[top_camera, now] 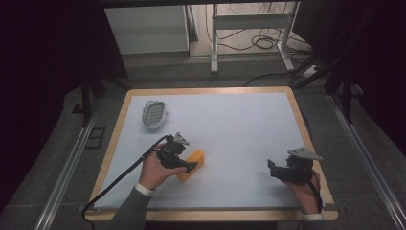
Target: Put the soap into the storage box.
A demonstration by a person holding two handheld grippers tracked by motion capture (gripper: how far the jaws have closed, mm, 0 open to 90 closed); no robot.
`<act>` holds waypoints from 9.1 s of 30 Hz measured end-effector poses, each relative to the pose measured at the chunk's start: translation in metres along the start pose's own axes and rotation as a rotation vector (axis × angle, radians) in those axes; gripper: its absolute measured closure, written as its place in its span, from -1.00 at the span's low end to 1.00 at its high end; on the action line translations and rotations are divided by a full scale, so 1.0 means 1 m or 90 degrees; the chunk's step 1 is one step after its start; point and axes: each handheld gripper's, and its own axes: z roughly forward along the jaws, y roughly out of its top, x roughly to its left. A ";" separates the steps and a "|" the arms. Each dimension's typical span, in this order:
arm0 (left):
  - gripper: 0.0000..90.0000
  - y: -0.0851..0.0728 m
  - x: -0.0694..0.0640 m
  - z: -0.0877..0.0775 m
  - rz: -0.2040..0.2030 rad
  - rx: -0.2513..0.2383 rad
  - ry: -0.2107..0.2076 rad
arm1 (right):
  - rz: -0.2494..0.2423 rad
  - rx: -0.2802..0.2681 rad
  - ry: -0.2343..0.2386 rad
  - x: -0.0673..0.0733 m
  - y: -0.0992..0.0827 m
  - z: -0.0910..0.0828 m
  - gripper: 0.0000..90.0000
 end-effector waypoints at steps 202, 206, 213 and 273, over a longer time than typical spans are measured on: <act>0.36 0.051 0.206 -0.046 -0.267 -0.073 0.078 | 0.011 -0.004 -0.046 -0.011 -0.004 -0.003 -0.86; 0.36 0.052 0.212 -0.039 -0.279 -0.065 0.074 | 0.011 0.000 -0.047 -0.012 -0.005 -0.001 -0.86; 0.36 0.055 0.220 -0.027 -0.299 -0.070 0.081 | 0.014 0.000 -0.049 -0.014 -0.006 -0.001 -0.86; -0.37 0.001 0.161 -0.056 -0.174 -0.162 0.084 | 0.012 0.010 -0.046 -0.015 -0.006 -0.002 -0.86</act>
